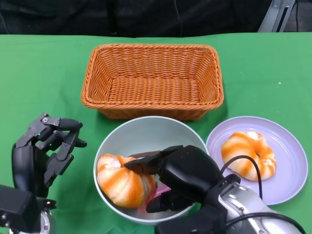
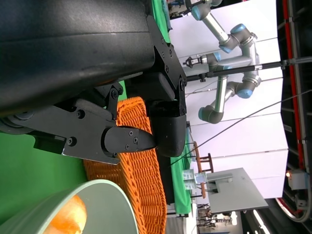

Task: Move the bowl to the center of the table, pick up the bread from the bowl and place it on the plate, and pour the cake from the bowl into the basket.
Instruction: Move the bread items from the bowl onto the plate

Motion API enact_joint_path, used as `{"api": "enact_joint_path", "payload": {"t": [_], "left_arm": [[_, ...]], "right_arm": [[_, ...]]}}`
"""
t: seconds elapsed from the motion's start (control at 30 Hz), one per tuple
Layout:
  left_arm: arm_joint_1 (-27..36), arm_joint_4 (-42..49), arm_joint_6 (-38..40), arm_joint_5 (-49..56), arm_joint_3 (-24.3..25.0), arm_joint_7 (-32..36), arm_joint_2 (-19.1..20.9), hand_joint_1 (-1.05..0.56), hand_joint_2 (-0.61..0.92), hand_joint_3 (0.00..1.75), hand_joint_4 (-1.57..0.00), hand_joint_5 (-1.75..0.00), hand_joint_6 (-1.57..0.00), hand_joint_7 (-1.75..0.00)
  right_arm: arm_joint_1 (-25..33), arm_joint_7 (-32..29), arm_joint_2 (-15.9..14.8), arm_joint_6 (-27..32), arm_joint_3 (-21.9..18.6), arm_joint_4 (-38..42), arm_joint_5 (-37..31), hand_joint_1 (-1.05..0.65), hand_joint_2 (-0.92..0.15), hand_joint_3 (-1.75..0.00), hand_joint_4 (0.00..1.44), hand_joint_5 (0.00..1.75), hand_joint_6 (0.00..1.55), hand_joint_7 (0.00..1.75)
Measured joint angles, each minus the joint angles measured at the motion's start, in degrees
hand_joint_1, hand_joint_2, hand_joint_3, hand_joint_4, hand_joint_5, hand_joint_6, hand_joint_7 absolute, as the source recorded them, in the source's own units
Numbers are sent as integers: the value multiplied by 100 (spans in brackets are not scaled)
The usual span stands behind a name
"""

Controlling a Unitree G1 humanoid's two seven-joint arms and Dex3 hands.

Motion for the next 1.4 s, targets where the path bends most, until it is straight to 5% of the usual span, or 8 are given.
{"api": "enact_joint_path", "payload": {"t": [0.67, 0.87, 0.97, 1.1, 1.13, 1.2, 1.3, 1.4], "left_arm": [[-3, -39, -50, -124, 21, 52, -89, -16, 92, 29, -81, -141, -88, -104], [-4, -39, -50, -160, 26, 61, -107, -16, 92, 27, -82, -140, -90, -103], [-4, -38, -53, -96, 35, 80, -110, -14, 92, 27, -82, -140, -89, -103], [-5, -30, -88, 15, 56, 204, -112, -14, 92, 29, -83, -139, -89, -105], [-6, -27, -93, 20, 61, 227, -112, -14, 92, 29, -83, -139, -89, -105], [-6, -25, -98, 19, 61, 228, -111, -14, 92, 29, -83, -138, -88, -106], [-7, -24, -99, 32, 60, 236, -111, -14, 91, 30, -84, -138, -89, -106], [-10, -6, -101, 30, 69, 238, -102, -15, 91, 31, -83, -138, -88, -106]], "right_arm": [[-329, -644, 518, 483, 414, 884, -263, -71, -92, -3, 85, 10, 71, 2], [-441, -1088, 649, 182, 376, 1309, -30, -39, -92, -6, 109, 23, 86, 6], [-442, -1172, 657, -141, 293, 1414, 336, -26, -92, -4, 98, 66, 105, 4], [-361, -1680, 666, -753, 127, 1677, 677, -19, -92, -7, 65, 165, 121, 15], [-348, -1785, 666, -864, 108, 1753, 720, -18, -92, -14, 63, 171, 92, 78], [-338, -1899, 664, -1045, 76, 1861, 792, -18, -92, -16, 62, 174, 66, 126], [-305, -1918, 611, -1279, 0, 1886, 891, -19, -92, -12, 75, 142, 95, 50], [-231, -1920, 441, -1457, -142, 1770, 1005, -19, -92, -6, 80, 135, 105, 33]]}}
